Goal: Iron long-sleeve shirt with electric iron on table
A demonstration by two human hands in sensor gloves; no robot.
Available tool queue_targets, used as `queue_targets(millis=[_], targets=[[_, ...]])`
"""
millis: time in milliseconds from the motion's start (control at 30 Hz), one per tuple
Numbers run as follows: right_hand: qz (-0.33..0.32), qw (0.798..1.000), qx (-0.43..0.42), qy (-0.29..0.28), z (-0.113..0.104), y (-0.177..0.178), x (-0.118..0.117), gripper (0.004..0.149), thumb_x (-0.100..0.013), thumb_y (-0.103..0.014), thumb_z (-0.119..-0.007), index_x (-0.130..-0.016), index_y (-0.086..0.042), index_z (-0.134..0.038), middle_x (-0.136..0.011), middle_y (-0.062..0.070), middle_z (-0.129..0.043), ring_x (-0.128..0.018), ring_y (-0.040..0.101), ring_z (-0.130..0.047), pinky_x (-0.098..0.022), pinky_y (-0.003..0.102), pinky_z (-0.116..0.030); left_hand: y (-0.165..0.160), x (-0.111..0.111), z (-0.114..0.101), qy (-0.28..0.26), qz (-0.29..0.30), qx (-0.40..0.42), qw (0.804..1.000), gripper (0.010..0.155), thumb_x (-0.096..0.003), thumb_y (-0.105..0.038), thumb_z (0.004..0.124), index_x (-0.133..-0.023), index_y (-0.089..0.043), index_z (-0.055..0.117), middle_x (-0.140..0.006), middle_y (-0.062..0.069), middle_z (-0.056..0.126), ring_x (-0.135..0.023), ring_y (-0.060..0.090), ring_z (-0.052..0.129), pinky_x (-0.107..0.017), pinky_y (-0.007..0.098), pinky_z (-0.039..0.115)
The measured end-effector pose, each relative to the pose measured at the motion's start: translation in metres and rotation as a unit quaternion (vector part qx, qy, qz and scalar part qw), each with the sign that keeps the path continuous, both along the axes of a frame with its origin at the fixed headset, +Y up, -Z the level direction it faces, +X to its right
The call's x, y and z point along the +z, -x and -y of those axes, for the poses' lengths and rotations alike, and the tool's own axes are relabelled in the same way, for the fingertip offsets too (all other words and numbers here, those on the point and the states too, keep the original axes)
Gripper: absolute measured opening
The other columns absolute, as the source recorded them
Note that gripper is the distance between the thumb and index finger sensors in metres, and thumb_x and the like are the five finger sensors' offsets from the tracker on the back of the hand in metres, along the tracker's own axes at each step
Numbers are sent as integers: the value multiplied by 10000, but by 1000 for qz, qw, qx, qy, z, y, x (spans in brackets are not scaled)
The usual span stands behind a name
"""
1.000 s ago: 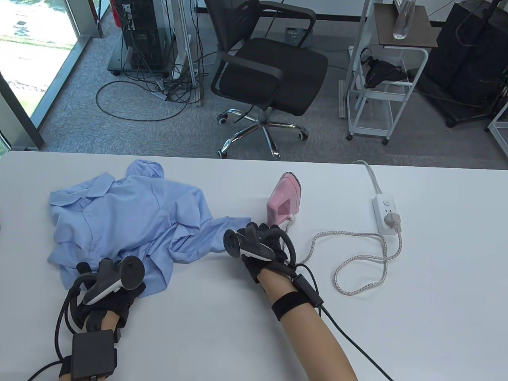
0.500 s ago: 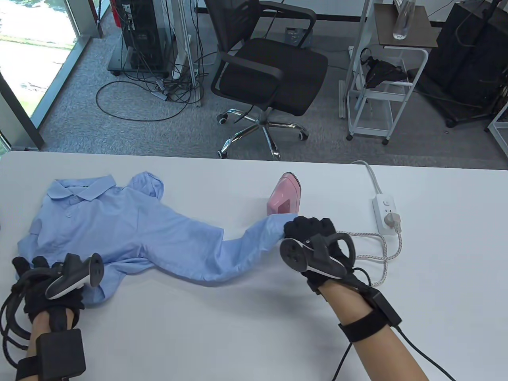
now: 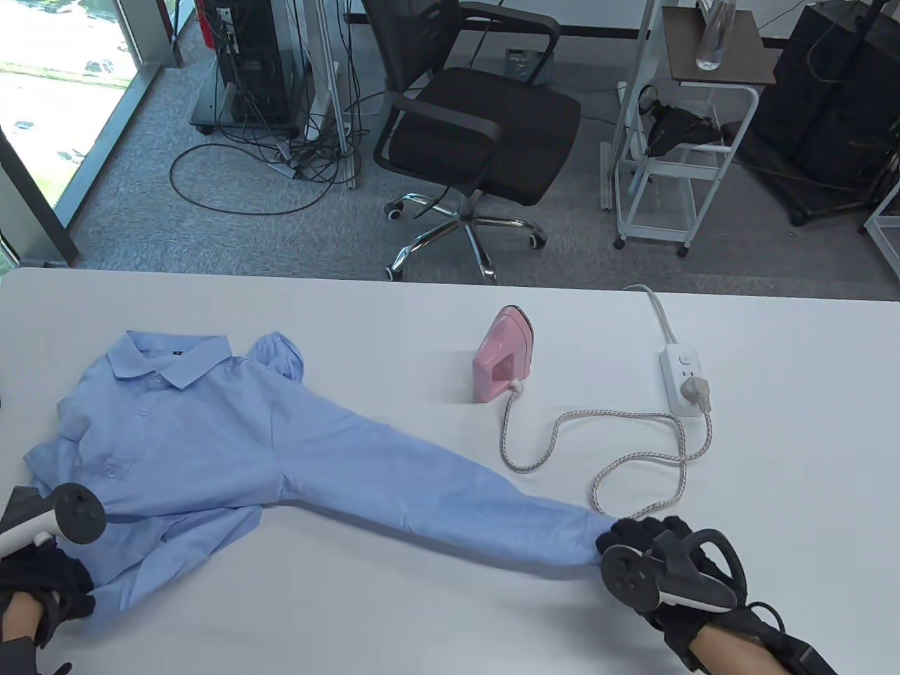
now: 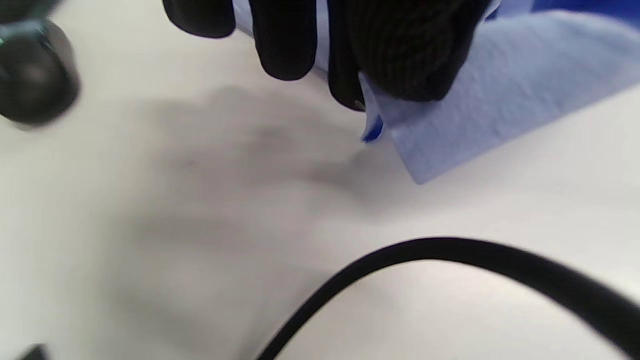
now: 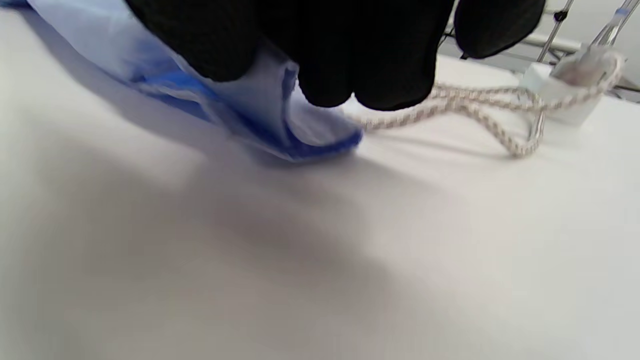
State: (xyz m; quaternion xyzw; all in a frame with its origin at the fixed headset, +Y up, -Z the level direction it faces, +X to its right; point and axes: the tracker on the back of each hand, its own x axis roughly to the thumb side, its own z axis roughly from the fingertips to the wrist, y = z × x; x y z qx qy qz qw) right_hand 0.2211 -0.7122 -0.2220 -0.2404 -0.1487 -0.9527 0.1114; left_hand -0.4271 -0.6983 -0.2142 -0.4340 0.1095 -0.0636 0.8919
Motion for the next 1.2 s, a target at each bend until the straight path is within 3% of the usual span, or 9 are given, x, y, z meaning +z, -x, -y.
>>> queue_targets(millis=[233,433,500,633,733,833,900,1100,1200], targets=[[48,987,-98,-114,-43,3,-15,471,-595,-462,-698,-961,-168,-723,-1009,191,-765,-842,460,-835,-643,707,-645,-72,-24,-72,-213,94,31,972,698,-586,-506,634,-1171,-148,501,-1225,256,395,-1081,590,420,-634,856,245],[46,984,-133,-106,-34,40,-13,550,-605,-480,-672,-1036,-139,-657,-1034,236,-727,-831,488,-830,-633,713,-645,-151,-63,-55,-245,192,34,950,697,-611,-468,541,-1192,-234,235,-1223,260,219,-1079,605,336,-643,851,264],[53,995,-87,-17,-9,56,-11,684,-608,-536,-629,-1152,-180,-415,-1132,300,-546,-894,544,-746,-621,745,-640,-172,-81,-31,-246,226,23,942,717,-613,-451,523,-1150,-277,81,-1208,258,139,-1075,617,301,-644,850,274],[74,985,0,154,35,70,-1,710,-610,-589,-554,-1124,-316,-147,-1176,329,-146,-968,666,-447,-614,798,-585,-181,-111,19,-215,214,10,953,721,-602,-445,508,-1103,-311,7,-1177,265,64,-1050,659,295,-647,849,300],[47,992,47,104,40,71,11,691,-602,-594,-528,-1116,-329,-151,-1176,320,-134,-977,664,-422,-594,823,-595,-164,-123,52,-139,153,-22,978,756,-558,-548,458,-1107,-310,-2,-1162,283,22,-1028,704,291,-647,854,303],[62,986,57,146,37,63,15,713,-603,-593,-543,-1120,-311,-141,-1184,312,-117,-969,688,-439,-581,831,-608,-141,-123,67,-73,77,0,994,829,-499,-683,396,-1111,-341,-46,-1198,270,75,-1028,705,349,-668,839,372],[66,986,46,149,34,56,15,703,-603,-589,-549,-1127,-305,-176,-1189,296,-135,-963,699,-464,-575,834,-615,-136,-118,68,-92,40,49,994,849,-501,-701,414,-1116,-349,-54,-1193,270,28,-1022,713,305,-677,836,363],[109,983,5,149,28,31,3,687,-603,-580,-555,-1148,-248,-299,-1208,261,-213,-969,679,-504,-581,835,-605,-166,-95,54,-54,128,-35,990,907,-503,-700,399,-1173,-201,47,-1174,380,326,-967,616,689,-700,750,534],[154,982,-6,113,25,12,-12,654,-606,-560,-562,-1120,-166,-468,-1200,269,-348,-952,639,-602,-587,823,-611,-175,-83,34,-76,156,11,985,842,-525,-674,446,-1205,-209,269,-1132,279,609,-895,444,880,-711,725,553]])
